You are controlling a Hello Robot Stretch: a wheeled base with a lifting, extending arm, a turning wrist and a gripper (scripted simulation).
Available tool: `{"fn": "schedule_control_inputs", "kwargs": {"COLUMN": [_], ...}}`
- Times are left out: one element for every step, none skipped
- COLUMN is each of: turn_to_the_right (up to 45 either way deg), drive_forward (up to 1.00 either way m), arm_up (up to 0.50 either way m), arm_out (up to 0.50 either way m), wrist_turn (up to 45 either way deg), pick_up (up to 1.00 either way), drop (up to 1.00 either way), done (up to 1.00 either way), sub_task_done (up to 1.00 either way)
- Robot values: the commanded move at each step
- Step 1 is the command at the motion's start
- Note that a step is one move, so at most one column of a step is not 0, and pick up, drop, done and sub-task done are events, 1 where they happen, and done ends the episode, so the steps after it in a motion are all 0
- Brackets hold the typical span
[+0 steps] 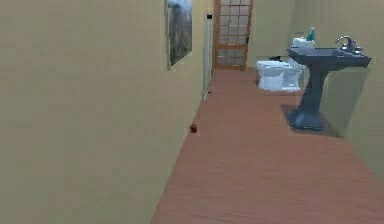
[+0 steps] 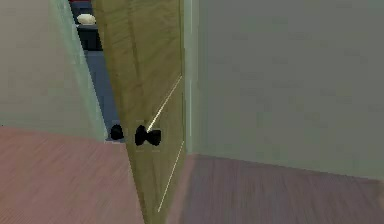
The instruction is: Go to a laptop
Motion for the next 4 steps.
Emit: {"fn": "schedule_control_inputs", "kwargs": {"turn_to_the_right": [24.0, 0.0, 45.0, 3.0], "drive_forward": [0.0, 0.55, 0.0, 0.0], "arm_up": [0.0, 0.0, 0.0, 0.0], "arm_out": [0.0, 0.0, 0.0, 0.0], "wrist_turn": [0.0, 0.0, 0.0, 0.0], "pick_up": [0.0, 0.0, 0.0, 0.0], "drop": [0.0, 0.0, 0.0, 0.0], "done": [0.0, 0.0, 0.0, 0.0], "sub_task_done": [0.0, 0.0, 0.0, 0.0]}}
